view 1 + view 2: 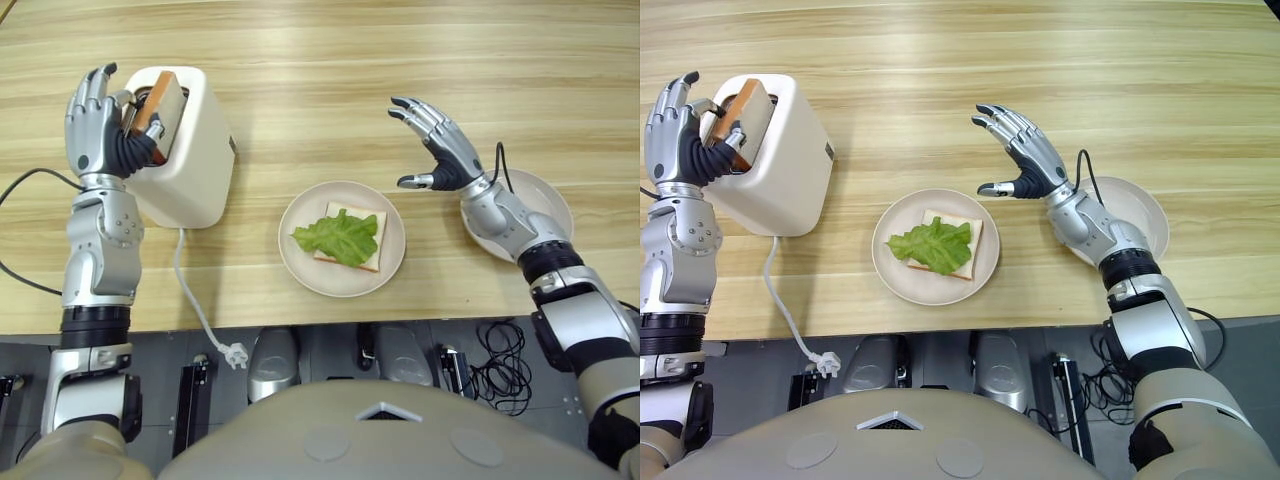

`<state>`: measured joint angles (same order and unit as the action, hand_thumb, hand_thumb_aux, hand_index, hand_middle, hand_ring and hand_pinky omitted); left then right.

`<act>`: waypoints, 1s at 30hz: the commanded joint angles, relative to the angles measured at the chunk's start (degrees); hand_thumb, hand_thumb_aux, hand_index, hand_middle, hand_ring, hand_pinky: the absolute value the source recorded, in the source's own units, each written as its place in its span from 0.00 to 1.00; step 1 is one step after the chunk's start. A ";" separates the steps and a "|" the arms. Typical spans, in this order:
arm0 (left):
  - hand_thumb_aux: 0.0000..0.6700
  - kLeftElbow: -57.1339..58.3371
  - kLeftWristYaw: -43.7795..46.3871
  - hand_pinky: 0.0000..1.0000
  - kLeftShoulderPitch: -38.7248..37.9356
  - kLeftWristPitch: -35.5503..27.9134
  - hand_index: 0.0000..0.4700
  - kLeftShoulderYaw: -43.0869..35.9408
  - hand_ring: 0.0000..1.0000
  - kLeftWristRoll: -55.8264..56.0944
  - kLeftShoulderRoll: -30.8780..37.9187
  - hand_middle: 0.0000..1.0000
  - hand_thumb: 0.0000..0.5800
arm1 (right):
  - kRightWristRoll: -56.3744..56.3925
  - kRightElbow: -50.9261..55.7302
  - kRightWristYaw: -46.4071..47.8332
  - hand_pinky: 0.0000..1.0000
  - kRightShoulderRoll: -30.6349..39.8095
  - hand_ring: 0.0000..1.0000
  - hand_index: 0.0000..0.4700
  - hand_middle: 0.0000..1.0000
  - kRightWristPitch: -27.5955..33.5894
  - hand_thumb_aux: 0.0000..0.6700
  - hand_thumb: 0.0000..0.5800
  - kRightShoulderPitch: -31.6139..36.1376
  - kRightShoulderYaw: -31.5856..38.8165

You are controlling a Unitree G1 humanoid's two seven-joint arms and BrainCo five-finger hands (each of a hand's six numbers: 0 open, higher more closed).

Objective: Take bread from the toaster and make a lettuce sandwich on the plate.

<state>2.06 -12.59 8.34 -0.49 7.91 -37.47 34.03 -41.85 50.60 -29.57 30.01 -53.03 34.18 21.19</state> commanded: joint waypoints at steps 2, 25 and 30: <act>1.00 -5.85 -0.74 1.00 1.44 2.17 0.98 4.10 1.00 4.17 0.18 1.00 1.00 | -0.71 0.33 -0.60 0.00 -0.49 0.00 0.00 0.00 0.63 0.00 0.00 -0.62 0.50; 1.00 -19.98 7.75 1.00 8.24 3.98 0.98 7.71 1.00 21.95 -3.56 1.00 1.00 | 0.61 -7.74 -4.60 0.00 2.33 0.00 0.00 0.00 -1.08 0.00 0.00 -2.95 -3.12; 1.00 -20.29 15.12 1.00 12.58 0.68 0.98 2.08 1.00 28.63 -7.13 1.00 1.00 | 5.46 -16.88 -1.35 0.00 4.87 0.00 0.00 0.00 -3.14 0.00 0.00 -6.96 -7.39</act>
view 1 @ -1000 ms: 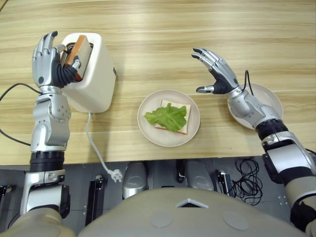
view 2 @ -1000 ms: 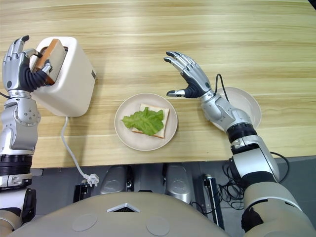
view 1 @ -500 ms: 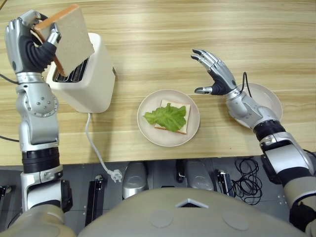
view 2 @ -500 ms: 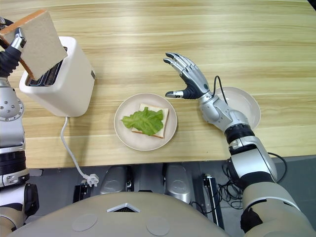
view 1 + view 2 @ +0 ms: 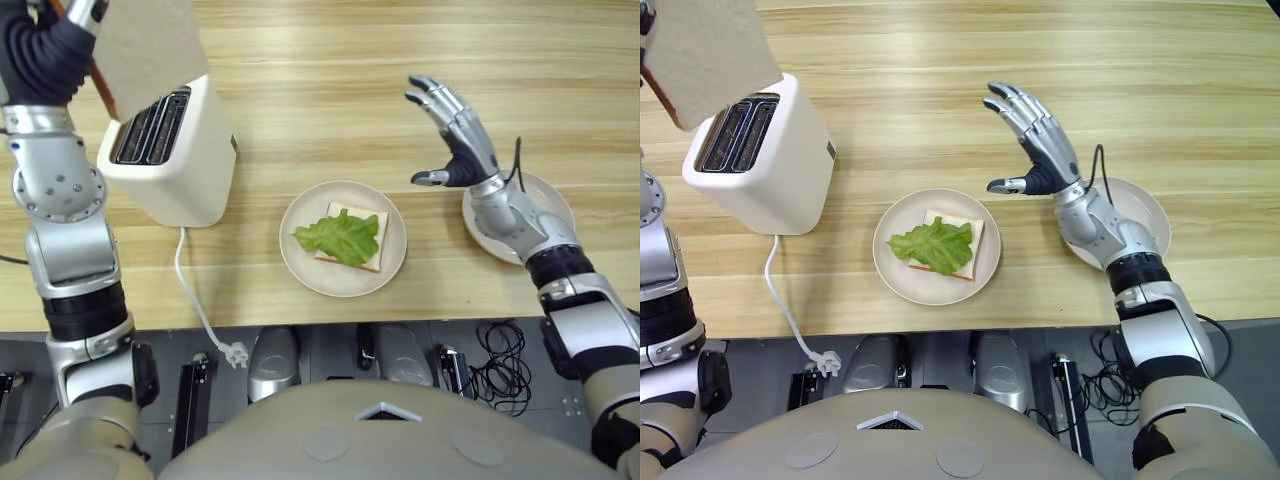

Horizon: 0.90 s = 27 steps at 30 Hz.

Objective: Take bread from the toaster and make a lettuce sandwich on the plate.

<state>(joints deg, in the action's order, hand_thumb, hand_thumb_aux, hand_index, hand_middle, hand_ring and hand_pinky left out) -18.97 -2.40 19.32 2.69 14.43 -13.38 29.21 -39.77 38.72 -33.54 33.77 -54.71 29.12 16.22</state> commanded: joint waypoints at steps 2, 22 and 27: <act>1.00 3.17 9.58 1.00 2.64 -4.06 0.98 -8.19 1.00 8.72 -5.04 1.00 1.00 | 5.12 -7.99 3.81 0.00 1.56 0.00 0.00 0.00 -1.98 0.00 0.00 -3.49 -4.00; 1.00 56.26 31.68 1.00 9.05 4.89 0.98 -23.13 1.00 15.44 -21.31 1.00 1.00 | 3.65 -17.35 20.95 0.00 2.26 0.00 0.00 0.00 -4.88 0.00 0.00 -13.03 -3.29; 1.00 61.30 29.13 1.00 8.78 6.97 0.98 -22.40 1.00 14.29 -22.74 1.00 1.00 | 0.76 -17.53 22.72 0.00 1.80 0.00 0.00 0.00 -4.66 0.00 0.00 -13.84 -1.85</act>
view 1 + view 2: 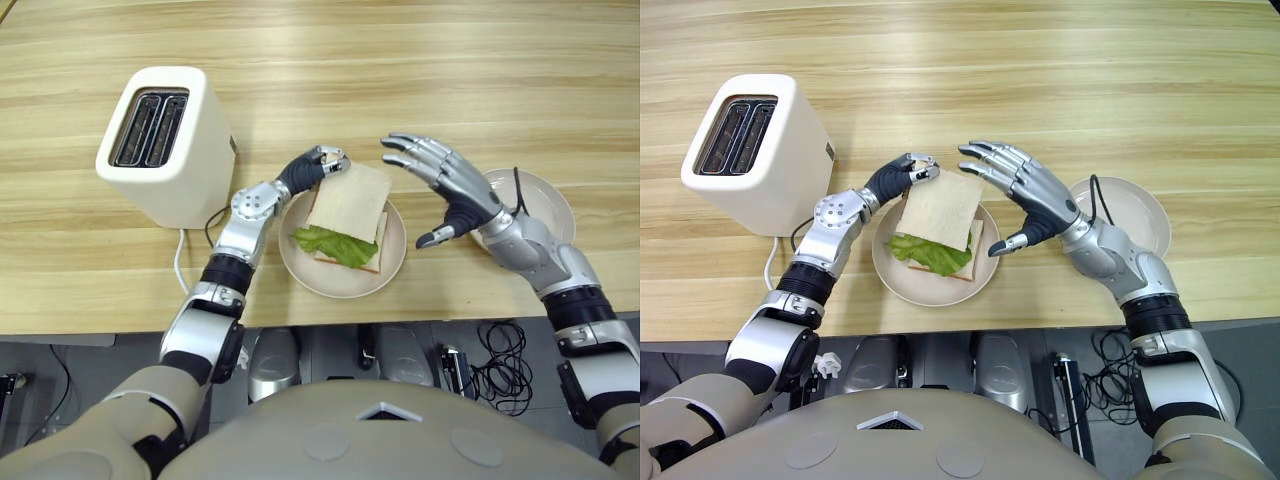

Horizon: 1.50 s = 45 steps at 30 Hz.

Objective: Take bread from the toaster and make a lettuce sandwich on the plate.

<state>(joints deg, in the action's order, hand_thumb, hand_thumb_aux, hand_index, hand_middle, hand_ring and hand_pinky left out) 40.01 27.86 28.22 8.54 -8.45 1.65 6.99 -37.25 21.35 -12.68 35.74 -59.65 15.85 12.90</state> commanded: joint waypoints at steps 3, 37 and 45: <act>1.00 2.71 -0.55 1.00 -0.82 0.52 0.98 1.29 1.00 0.22 -1.04 1.00 1.00 | -3.30 0.11 2.93 0.00 -0.07 0.00 0.00 0.00 0.36 0.00 0.00 -0.68 2.51; 1.00 -12.77 7.40 1.00 -7.61 -17.64 0.98 5.57 1.00 10.37 -1.53 1.00 1.00 | -6.10 -3.16 -0.31 0.00 -1.58 0.00 0.00 0.00 1.24 0.00 0.00 -1.21 1.40; 1.00 -14.61 6.01 1.00 -10.60 -15.44 0.98 1.15 1.00 6.17 -1.12 1.00 1.00 | -6.00 -2.38 -0.01 0.00 -2.00 0.00 0.00 0.00 1.23 0.00 0.00 -0.72 1.91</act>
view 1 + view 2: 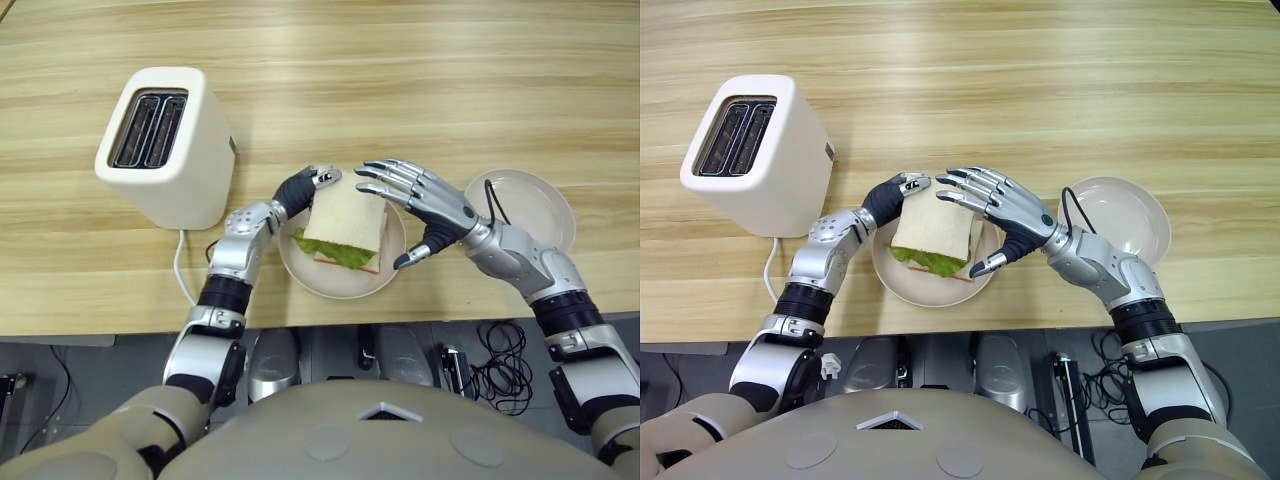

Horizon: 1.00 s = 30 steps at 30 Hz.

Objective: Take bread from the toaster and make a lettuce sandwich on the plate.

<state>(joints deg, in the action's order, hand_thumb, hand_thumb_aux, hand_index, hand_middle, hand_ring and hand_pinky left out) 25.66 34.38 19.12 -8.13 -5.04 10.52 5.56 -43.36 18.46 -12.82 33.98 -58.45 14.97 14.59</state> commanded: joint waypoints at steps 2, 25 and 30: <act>1.00 0.12 -0.90 1.00 -2.03 2.29 0.98 -3.18 1.00 -3.92 0.40 1.00 1.00 | 0.37 0.67 0.34 0.00 -0.29 0.00 0.00 0.00 0.01 0.00 0.00 0.24 0.32; 1.00 5.91 -3.90 1.00 -1.02 7.93 0.98 -3.54 1.00 -7.02 0.18 1.00 1.00 | -4.13 1.35 14.50 0.00 3.89 0.00 0.00 0.00 0.52 0.00 0.00 -1.17 10.42; 1.00 7.02 -3.94 1.00 -0.56 8.47 0.98 -3.55 1.00 -7.50 0.22 1.00 1.00 | -5.13 2.53 18.63 0.00 3.10 0.00 0.00 0.00 3.71 0.00 0.00 -1.20 13.10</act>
<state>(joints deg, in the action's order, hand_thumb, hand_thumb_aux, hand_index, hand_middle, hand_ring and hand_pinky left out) 31.39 30.60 18.07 0.16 -8.24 3.77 5.85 -46.58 19.39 1.94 37.22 -56.81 14.37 25.00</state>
